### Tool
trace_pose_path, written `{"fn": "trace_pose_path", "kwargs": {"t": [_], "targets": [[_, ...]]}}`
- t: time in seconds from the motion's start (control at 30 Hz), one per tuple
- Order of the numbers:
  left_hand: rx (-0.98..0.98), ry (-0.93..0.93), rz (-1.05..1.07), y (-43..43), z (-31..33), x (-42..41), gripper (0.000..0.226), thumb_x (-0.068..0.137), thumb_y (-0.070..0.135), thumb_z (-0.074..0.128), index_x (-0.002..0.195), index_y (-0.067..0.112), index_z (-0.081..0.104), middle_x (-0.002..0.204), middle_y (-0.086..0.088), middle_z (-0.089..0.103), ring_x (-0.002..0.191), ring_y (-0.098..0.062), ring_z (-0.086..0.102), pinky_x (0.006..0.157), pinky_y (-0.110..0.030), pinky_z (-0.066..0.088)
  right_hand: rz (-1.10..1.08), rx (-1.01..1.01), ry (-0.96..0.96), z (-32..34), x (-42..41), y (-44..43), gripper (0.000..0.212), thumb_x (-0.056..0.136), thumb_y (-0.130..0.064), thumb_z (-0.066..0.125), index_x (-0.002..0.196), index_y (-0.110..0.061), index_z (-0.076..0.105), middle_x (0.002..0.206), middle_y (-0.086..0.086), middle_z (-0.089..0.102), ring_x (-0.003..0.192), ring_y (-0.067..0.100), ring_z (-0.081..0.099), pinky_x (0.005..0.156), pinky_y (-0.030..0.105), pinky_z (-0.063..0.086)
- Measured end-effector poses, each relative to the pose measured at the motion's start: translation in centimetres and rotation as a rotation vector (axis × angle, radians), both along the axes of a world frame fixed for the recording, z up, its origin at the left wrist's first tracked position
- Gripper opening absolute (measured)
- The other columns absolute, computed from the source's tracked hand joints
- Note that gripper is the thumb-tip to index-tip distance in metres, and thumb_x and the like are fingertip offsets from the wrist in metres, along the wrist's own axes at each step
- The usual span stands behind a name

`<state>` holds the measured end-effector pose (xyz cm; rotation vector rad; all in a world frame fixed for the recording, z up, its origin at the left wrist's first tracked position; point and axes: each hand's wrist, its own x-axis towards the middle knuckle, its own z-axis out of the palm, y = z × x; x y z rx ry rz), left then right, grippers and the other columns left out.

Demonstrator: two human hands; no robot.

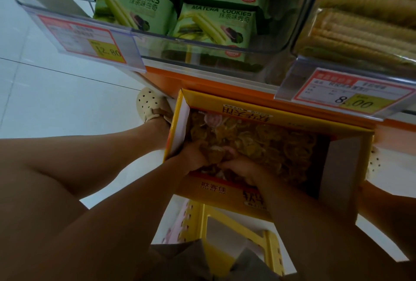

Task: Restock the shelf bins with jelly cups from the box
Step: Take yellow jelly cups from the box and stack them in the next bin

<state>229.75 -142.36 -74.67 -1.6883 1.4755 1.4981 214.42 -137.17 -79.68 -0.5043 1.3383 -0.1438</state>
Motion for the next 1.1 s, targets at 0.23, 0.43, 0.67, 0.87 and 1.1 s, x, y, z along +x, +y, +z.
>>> {"fn": "trace_pose_path", "kwargs": {"t": [0.23,0.43,0.67,0.87,1.1], "targets": [[0.142,0.085,0.356,0.3,-0.2,0.9,0.053,0.086,0.006,0.067,0.133,0.022,0.051,0.13,-0.008,0.057,0.114,-0.026,0.056,0.094,-0.034,0.05,-0.118,0.074,-0.081,0.2,0.8,0.6,0.044,0.087,-0.018,0.067,0.126,-0.031,0.052,0.122,0.006,0.06,0.109,0.024,0.059,0.091,0.039,0.051],[0.168,0.202,0.399,0.2,0.0,0.3,0.062,0.082,-0.004,0.065,0.13,0.032,0.051,0.126,-0.004,0.058,0.112,-0.025,0.057,0.092,-0.039,0.053,-0.368,0.132,-0.189,1.4,-1.0,0.7,0.041,0.089,-0.009,0.064,0.124,-0.027,0.055,0.106,0.006,0.065,0.084,0.021,0.065,0.066,0.032,0.055],[0.207,0.313,0.435,0.6,-0.1,0.1,0.058,0.08,-0.001,0.069,0.123,0.034,0.057,0.119,0.0,0.065,0.113,-0.022,0.058,0.102,-0.043,0.046,-0.351,0.164,-0.172,3.5,-2.9,-0.6,0.034,0.087,-0.046,0.063,0.117,-0.03,0.06,0.125,0.009,0.058,0.105,0.025,0.059,0.066,0.032,0.055],[0.277,0.393,0.521,0.3,1.6,-0.7,0.055,0.079,-0.013,0.062,0.116,0.028,0.061,0.123,-0.012,0.06,0.1,-0.029,0.065,0.076,-0.035,0.057,-0.367,0.061,-0.102,5.6,-4.0,-0.4,0.025,0.086,-0.035,0.068,0.108,-0.025,0.064,0.124,0.007,0.058,0.111,0.025,0.056,0.064,0.029,0.054],[0.288,0.496,0.514,0.3,5.3,-2.5,0.026,0.085,0.028,0.072,0.109,0.028,0.062,0.125,0.0,0.058,0.112,-0.021,0.059,0.085,-0.04,0.057,-0.486,-0.037,-0.088,8.5,-6.0,0.6,0.01,0.088,-0.018,0.066,0.097,-0.022,0.067,0.104,0.004,0.068,0.089,0.021,0.063,0.06,0.03,0.051]]}}
